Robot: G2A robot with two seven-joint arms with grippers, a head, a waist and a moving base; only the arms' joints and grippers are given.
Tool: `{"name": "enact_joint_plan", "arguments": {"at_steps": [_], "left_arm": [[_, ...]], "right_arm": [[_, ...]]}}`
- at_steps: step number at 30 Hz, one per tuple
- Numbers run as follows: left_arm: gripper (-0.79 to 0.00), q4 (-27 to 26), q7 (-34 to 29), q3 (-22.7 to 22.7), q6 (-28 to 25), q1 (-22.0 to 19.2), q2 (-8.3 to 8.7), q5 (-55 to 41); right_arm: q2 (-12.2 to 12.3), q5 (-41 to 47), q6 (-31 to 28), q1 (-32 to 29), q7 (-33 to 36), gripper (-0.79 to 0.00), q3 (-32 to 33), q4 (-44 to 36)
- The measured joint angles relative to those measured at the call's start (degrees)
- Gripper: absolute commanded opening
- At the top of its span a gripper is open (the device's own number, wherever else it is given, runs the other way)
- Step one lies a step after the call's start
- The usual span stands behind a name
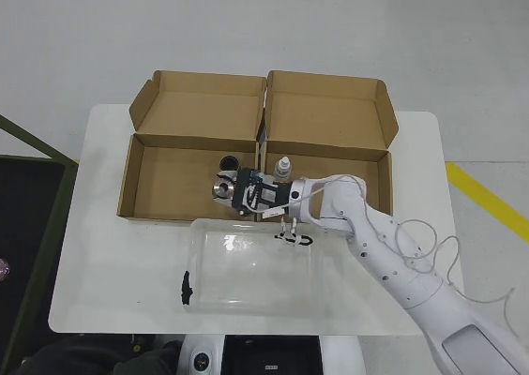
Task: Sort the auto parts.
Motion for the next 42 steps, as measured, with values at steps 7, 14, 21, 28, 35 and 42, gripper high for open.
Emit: {"name": "enact_joint_plan", "arguments": {"at_steps": [7,14,21,28,35,42], "left_arm": [[0.000,0.0,0.0,0.0,0.0,0.0,0.00,0.0],[0.000,0.0,0.0,0.0,0.0,0.0,0.00,0.0],[0.000,0.0,0.0,0.0,0.0,0.0,0.00,0.0],[0.000,0.0,0.0,0.0,0.0,0.0,0.00,0.0],[0.000,0.0,0.0,0.0,0.0,0.0,0.00,0.0],[0.000,0.0,0.0,0.0,0.0,0.0,0.00,0.0]], "right_arm": [[-1.9,1.7,0.4,4.5,3.3,-0.785,-3.2,5.3],[-3.6,2.6,0.5,7.5,5.5,-0.785,-6.0,9.6],[-5.1,2.8,0.1,9.7,7.6,-0.785,-8.3,13.2],[-6.6,2.7,-0.2,11.5,9.5,-0.785,-10.1,16.3],[-7.8,2.6,-0.3,12.6,10.8,-0.785,-11.5,19.1],[-8.9,1.9,-0.5,13.6,11.4,-0.690,-12.3,21.9]]}}
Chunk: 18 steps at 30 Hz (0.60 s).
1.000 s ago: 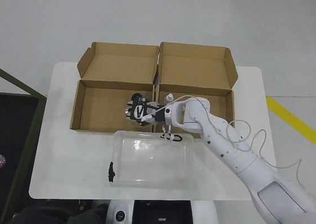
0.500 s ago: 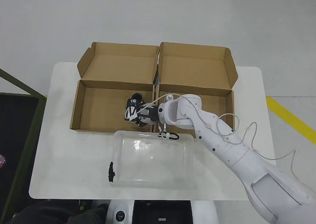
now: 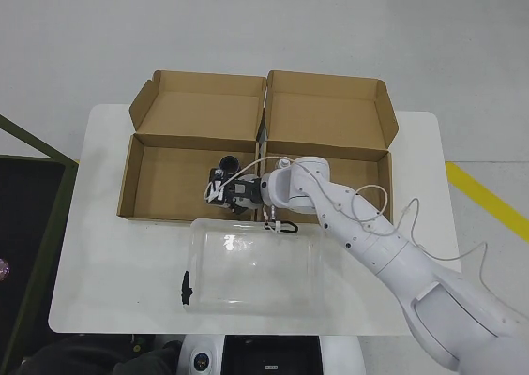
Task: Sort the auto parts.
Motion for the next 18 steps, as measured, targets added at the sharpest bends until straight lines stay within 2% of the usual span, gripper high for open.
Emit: {"name": "enact_joint_plan", "arguments": {"at_steps": [11,15,18], "left_arm": [[0.000,0.0,0.0,0.0,0.0,0.0,0.00,0.0],[0.000,0.0,0.0,0.0,0.0,0.0,0.00,0.0],[0.000,0.0,0.0,0.0,0.0,0.0,0.00,0.0]], "right_arm": [[-1.2,-1.1,-0.5,0.8,0.6,-0.517,-0.6,2.5],[-1.5,-1.4,-0.7,1.0,0.8,-0.477,-0.7,2.9],[-1.7,-1.6,-1.1,1.0,0.9,-0.499,-0.5,3.1]]}}
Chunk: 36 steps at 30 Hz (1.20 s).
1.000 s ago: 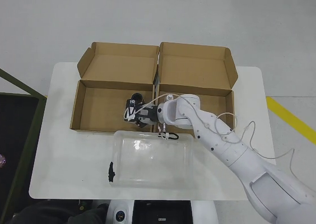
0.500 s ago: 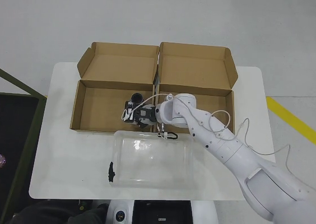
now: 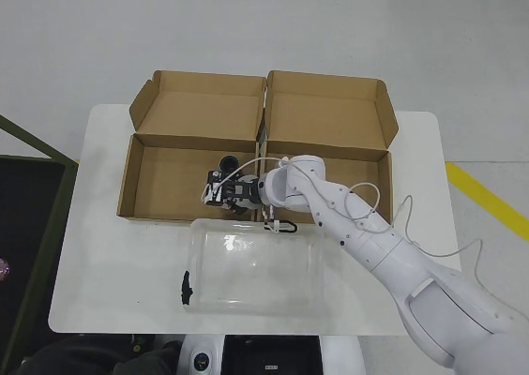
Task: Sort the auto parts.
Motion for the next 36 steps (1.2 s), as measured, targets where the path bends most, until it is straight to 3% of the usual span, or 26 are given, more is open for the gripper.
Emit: {"name": "enact_joint_plan", "arguments": {"at_steps": [14,24,36], "left_arm": [[0.000,0.0,0.0,0.0,0.0,0.0,0.00,0.0],[0.000,0.0,0.0,0.0,0.0,0.0,0.00,0.0],[0.000,0.0,0.0,0.0,0.0,0.0,0.00,0.0]], "right_arm": [[0.0,-0.3,-1.4,0.0,-1.3,-0.456,2.4,-3.9],[1.8,-1.5,-3.0,-2.1,-1.3,-0.437,6.8,-11.8],[6.9,-3.8,-6.4,-14.5,0.9,-0.425,17.7,-29.6]]}}
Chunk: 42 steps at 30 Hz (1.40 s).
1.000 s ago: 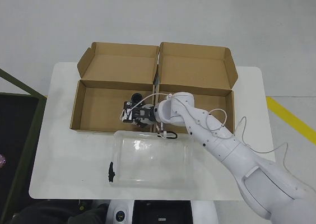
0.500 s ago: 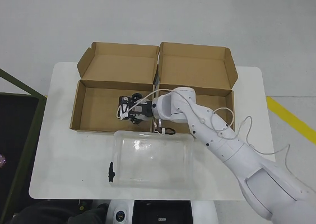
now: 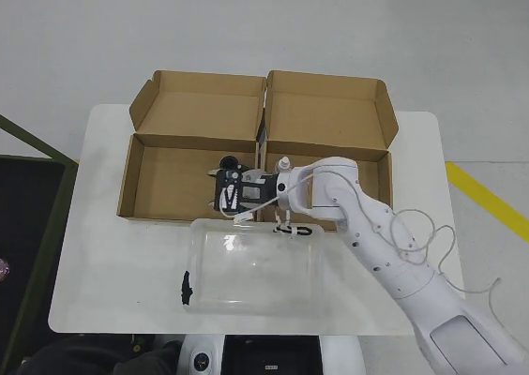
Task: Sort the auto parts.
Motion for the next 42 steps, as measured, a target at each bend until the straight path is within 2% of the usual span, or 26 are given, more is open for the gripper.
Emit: {"name": "enact_joint_plan", "arguments": {"at_steps": [11,16,18,29,36,42], "left_arm": [[0.000,0.0,0.0,0.0,0.0,0.0,0.00,0.0],[0.000,0.0,0.0,0.0,0.0,0.0,0.00,0.0],[0.000,0.0,0.0,0.0,0.0,0.0,0.00,0.0],[0.000,0.0,0.0,0.0,0.0,0.0,0.00,0.0],[0.000,0.0,0.0,0.0,0.0,0.0,0.00,0.0],[0.000,0.0,0.0,0.0,0.0,0.0,0.00,0.0]], "right_arm": [[4.4,-2.0,-2.3,-15.7,-0.5,-0.369,12.8,-16.4],[6.0,-5.3,-3.4,-22.5,-3.0,-0.271,18.0,-22.0],[6.4,-6.5,-3.3,-24.4,-4.4,-0.280,19.4,-23.2],[8.7,-11.1,0.0,-38.4,-18.2,-0.249,31.4,-28.8],[9.8,-13.2,2.4,-45.2,-26.0,-0.215,38.5,-28.6],[10.6,-14.4,5.0,-50.7,-32.9,-0.219,45.0,-28.3]]}}
